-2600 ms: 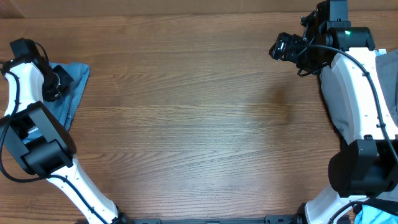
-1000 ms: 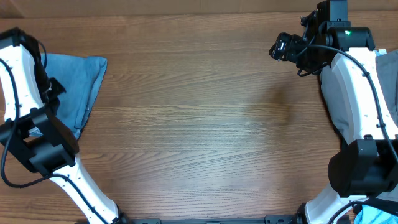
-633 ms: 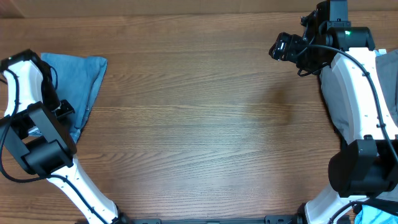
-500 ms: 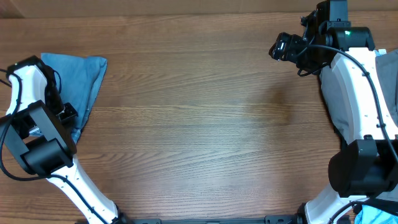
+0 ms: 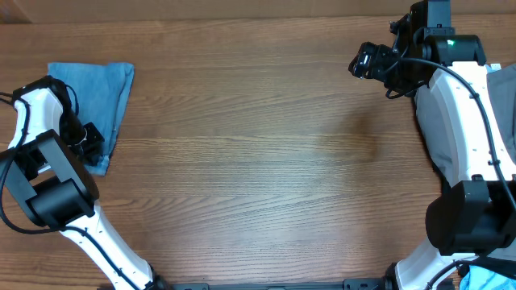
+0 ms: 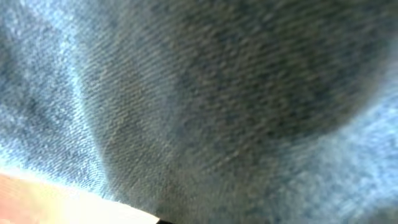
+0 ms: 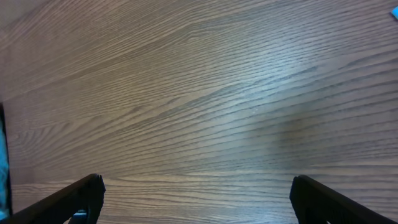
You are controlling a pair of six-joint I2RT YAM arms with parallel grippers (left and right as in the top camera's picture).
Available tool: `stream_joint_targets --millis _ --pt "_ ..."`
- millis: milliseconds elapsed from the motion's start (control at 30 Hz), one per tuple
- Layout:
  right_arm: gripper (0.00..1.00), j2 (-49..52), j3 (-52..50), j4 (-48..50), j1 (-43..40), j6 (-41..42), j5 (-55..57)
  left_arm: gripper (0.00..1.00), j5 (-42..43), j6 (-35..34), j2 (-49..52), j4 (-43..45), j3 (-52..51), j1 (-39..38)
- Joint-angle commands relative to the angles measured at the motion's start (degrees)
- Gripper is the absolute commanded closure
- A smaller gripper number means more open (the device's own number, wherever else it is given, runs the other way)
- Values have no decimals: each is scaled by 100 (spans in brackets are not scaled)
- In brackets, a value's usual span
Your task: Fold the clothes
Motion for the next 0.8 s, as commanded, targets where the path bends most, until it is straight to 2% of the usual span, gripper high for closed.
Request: stream_joint_targets --millis 0,300,433,533,767 --pt "0 -15 9 33 -11 -37 -24 96 286 492 -17 407 -44 -90" --pt "0 -15 9 33 -9 -37 -24 96 289 933 -20 916 -42 -111" --pt "0 -15 9 33 -9 -37 -24 96 282 1047 -22 881 -39 -114" --pt "0 -15 9 33 -11 -37 -24 96 212 1047 -24 527 149 -114" --pt "0 -15 9 33 -9 -37 -24 96 195 905 -229 -796 1394 -131"
